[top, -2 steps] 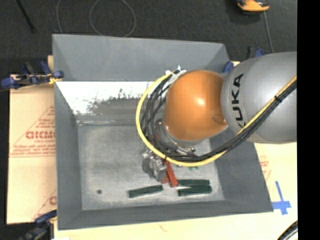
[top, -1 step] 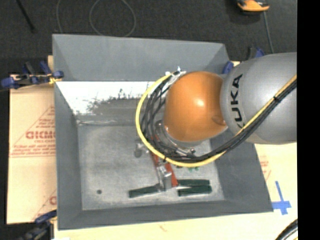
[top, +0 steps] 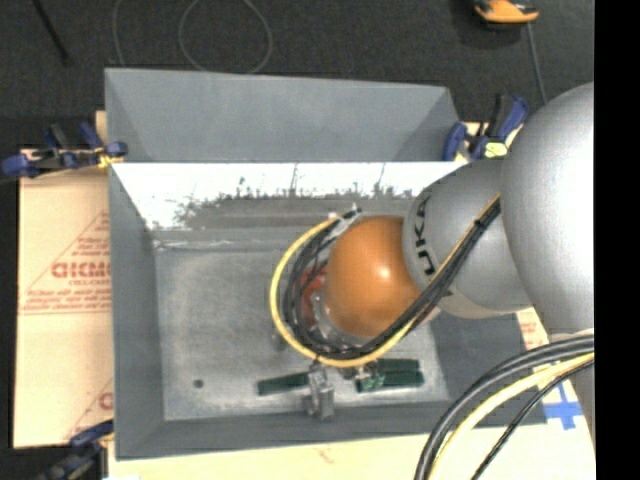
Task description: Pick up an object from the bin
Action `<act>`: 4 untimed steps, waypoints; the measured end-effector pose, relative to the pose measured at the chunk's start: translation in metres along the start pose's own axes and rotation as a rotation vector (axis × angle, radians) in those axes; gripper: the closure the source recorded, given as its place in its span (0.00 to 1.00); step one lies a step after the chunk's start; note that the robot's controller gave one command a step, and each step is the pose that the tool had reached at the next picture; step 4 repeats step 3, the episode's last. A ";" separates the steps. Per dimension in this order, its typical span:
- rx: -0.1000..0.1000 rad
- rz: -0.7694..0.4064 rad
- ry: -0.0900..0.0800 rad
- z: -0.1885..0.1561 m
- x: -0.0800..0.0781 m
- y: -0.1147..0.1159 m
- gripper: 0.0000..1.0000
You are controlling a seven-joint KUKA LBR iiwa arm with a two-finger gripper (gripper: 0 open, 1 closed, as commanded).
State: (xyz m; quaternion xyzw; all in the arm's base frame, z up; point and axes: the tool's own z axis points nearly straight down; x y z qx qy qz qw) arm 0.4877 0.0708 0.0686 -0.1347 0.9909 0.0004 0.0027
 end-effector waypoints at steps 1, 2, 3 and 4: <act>-0.001 0.001 0.000 -0.003 0.000 0.001 1.00; -0.001 -0.032 -0.007 -0.111 -0.025 0.058 1.00; 0.000 -0.021 -0.009 -0.244 -0.080 0.081 1.00; 0.000 -0.021 -0.009 -0.244 -0.080 0.081 1.00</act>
Offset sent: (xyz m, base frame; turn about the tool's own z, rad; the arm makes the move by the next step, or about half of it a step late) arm 0.0000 0.0000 0.0000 0.0000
